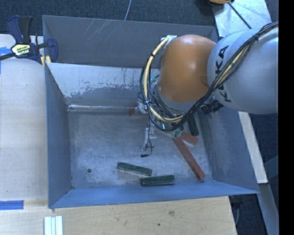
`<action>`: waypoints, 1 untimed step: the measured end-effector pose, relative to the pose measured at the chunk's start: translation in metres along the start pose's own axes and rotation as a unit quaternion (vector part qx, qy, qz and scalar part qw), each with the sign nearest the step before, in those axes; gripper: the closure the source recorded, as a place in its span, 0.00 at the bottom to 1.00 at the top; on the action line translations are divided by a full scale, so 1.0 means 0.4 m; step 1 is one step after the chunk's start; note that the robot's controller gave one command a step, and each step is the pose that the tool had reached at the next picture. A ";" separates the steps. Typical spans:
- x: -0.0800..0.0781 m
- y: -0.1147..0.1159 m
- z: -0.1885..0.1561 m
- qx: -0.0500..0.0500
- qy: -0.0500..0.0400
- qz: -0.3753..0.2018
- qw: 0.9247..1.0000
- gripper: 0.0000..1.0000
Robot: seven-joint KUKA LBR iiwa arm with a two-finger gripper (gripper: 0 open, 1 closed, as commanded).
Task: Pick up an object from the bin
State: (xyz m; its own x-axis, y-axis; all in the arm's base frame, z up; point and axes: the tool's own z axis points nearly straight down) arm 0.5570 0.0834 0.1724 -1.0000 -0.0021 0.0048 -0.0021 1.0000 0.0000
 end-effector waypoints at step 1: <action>-0.005 -0.001 -0.011 0.000 -0.004 0.001 1.000 0.00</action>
Offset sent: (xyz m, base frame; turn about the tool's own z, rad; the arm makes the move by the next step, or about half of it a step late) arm -0.0699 0.0003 -0.1024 0.1730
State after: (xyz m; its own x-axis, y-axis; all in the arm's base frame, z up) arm 0.5589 0.0831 0.1767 -1.0000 0.0005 -0.0034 0.0005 1.0000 0.0009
